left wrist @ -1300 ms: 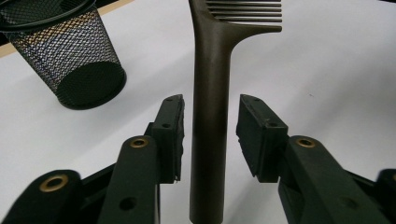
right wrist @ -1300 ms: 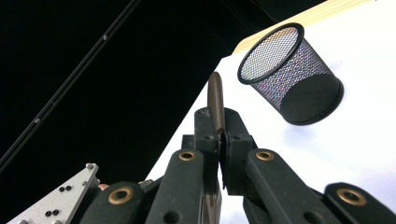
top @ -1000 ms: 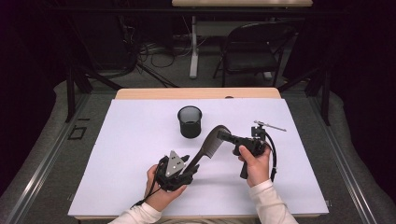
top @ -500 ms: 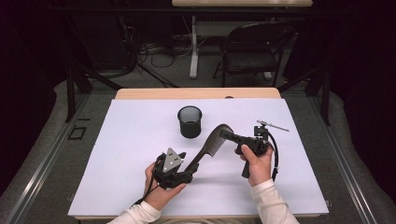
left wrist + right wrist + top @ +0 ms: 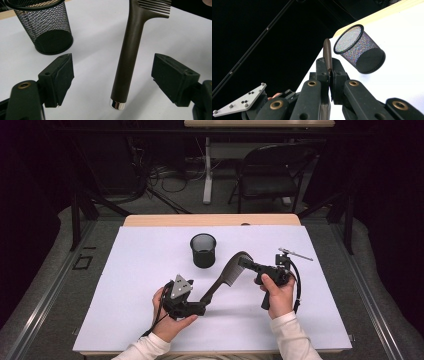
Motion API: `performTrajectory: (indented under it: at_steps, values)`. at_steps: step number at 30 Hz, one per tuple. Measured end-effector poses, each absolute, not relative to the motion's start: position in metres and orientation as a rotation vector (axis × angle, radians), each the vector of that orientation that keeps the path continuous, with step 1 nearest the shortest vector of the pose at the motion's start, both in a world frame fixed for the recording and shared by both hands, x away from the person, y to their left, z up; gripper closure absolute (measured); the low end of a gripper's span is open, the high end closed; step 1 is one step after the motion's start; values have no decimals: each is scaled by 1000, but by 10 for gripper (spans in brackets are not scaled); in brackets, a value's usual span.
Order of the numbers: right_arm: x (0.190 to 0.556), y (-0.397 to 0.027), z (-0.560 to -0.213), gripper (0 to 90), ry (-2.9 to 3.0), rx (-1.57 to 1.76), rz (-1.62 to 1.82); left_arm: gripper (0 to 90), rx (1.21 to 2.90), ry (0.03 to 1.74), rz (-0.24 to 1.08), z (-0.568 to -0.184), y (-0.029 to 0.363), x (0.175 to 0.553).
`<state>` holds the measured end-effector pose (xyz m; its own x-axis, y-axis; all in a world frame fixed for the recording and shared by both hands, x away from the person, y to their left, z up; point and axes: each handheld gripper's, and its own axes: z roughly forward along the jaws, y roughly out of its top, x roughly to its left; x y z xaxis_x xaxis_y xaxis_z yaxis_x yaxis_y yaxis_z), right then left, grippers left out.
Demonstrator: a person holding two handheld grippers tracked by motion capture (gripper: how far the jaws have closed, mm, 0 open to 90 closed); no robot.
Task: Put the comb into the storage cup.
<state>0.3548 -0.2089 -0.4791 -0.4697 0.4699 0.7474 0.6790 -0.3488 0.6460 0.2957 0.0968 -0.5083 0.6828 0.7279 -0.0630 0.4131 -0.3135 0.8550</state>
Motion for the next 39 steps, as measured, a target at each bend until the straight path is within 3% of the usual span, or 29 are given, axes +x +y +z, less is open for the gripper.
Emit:
performTrajectory:
  at_steps: [6, 13, 21, 39]
  values:
    - [355, -209, -480, 875, -1686, -1520, -1937, 136, 1942, 926, 440, -506, 101, 300]
    - [355, -210, -479, 875, -1693, -1523, -1926, 0, 1930, 949, 427, -502, 109, 308]
    - [355, -211, -478, 875, -1691, -1521, -1933, 0, 1917, 971, 390, -498, 119, 313]
    - [354, -214, -477, 874, -1698, -1525, -1952, 0, 1930, 980, 490, -498, 139, 326]
